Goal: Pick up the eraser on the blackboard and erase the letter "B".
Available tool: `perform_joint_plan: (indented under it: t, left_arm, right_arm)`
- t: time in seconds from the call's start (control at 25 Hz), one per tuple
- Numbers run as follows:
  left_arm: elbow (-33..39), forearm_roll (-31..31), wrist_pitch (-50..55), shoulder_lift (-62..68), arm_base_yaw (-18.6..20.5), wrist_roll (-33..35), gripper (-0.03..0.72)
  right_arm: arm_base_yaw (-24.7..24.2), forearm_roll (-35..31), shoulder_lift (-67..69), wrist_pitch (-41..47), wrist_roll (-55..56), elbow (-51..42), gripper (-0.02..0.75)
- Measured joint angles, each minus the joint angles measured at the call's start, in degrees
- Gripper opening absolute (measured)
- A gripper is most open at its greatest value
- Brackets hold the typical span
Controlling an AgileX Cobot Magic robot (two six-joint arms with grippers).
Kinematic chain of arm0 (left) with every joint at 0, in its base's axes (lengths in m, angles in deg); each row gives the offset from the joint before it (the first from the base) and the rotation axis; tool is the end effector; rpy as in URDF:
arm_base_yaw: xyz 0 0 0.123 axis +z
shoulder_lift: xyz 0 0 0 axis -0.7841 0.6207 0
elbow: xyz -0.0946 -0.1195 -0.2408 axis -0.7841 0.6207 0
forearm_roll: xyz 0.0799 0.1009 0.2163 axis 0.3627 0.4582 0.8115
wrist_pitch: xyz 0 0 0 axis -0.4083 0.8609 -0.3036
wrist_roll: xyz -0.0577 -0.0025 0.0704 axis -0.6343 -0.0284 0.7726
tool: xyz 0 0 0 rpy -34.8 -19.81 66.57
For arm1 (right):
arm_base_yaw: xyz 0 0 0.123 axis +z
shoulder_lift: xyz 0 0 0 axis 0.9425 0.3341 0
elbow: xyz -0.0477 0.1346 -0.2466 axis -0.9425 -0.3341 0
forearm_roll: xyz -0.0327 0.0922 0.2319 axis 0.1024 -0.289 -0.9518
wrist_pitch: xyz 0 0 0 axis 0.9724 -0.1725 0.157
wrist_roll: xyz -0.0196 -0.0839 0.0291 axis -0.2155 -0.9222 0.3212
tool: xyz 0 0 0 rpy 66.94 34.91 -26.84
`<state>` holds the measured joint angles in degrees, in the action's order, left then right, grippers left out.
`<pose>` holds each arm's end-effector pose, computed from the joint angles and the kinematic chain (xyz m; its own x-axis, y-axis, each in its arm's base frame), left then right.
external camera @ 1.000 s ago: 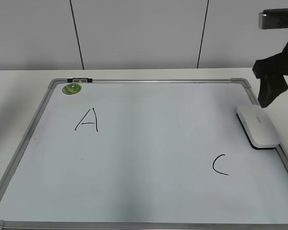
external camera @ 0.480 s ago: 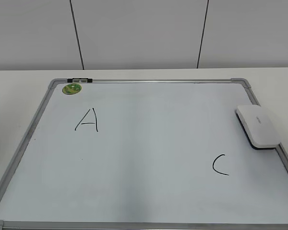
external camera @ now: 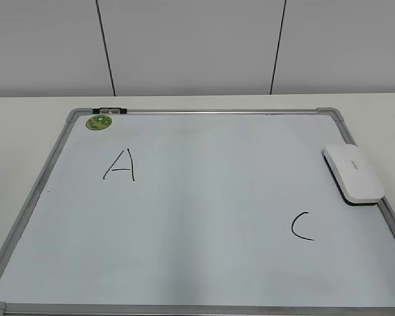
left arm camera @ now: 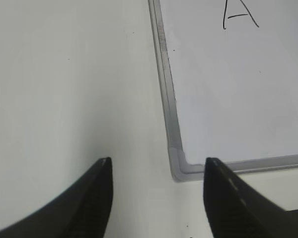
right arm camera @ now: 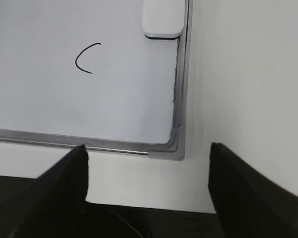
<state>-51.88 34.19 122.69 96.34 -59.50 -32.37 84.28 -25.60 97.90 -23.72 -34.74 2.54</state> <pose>0.0843 -0.0078 0.3004 -0.7085 0.0707 -0.7021 0.0889 0.9960 0.0106 0.0730 0.0103 0.3044 -0.7617 -0.0771 -0.6434 -0.1066 0.9943 0.0070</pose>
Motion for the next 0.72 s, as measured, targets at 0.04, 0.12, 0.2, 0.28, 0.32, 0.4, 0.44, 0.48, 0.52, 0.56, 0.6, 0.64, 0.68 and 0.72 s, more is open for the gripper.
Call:
perform_joint_plan:
  t: [0.04, 0.12, 0.2, 0.28, 0.32, 0.4, 0.44, 0.48, 0.52, 0.56, 0.6, 0.64, 0.68, 0.72]
  left_arm:
    - [0.71, 0.0, 0.72, -1.33, 0.0, 0.0, 0.437]
    - [1.92, 0.0, 2.12, -4.06, 0.0, 0.0, 0.437]
    - [3.29, -0.13, 2.89, -6.04, 0.0, -0.03, 0.435]
    - [4.4, -0.75, 3.67, -7.43, 0.0, -0.03, 0.43]
    - [4.62, -0.87, 3.96, -7.93, 0.0, -0.03, 0.43]
    - [4.66, -1.1, 4.35, -8.89, -0.29, -0.03, 0.429]
    - [4.66, -1.1, 4.49, -9.38, -0.51, -0.03, 0.428]
    - [4.75, -1.1, 4.78, -9.81, -0.75, 0.27, 0.428]
    - [4.79, -1.1, 4.96, -10.39, -0.88, 0.54, 0.427]
    - [4.9, -1.14, 5.31, -10.88, -1.01, 0.76, 0.427]
    - [5.04, -1.14, 5.52, -11.42, -1.11, 0.76, 0.427]
    - [5.04, -1.14, 5.64, -11.92, -1.14, 0.86, 0.427]
    - [5.18, -1.24, 5.89, -12.2, -1.23, 0.87, 0.426]
    - [5.17, -1.24, 5.98, -12.44, -1.23, 0.97, 0.426]
  right_arm:
    - [0.0, 0.0, -2.17, 0.67, 0.04, -0.94, 0.555]
    - [0.0, 0.34, -5.78, 2.44, 0.04, -2.5, 0.555]
    - [0.0, 1.2, -9.17, 3.54, 0.04, -4.3, 0.555]
    - [0.0, 2.38, -11.54, 4.57, 0.04, -6.01, 0.555]
    - [0.0, 2.66, -12.56, 4.9, 0.04, -6.86, 0.555]
    - [0.0, 3.16, -13.86, 5.21, 0.04, -7.65, 0.555]
    - [0.0, 3.3, -14.36, 5.21, 0.04, -7.88, 0.555]
    - [0.0, 3.67, -14.64, 4.94, 0.04, -8.13, 0.555]
    - [0.0, 3.92, -14.74, 4.44, 0.04, -8.45, 0.555]
    - [0.0, 4.19, -14.86, 4.08, 0.04, -8.64, 0.555]
    - [0.0, 4.3, -14.86, 3.92, 0.04, -8.79, 0.555]
    - [0.0, 4.3, -14.97, 3.78, 0.04, -8.94, 0.555]
    - [0.0, 4.39, -14.97, 3.69, 0.04, -8.94, 0.555]
    - [0.0, 4.39, -14.97, 3.58, 0.04, -8.98, 0.555]
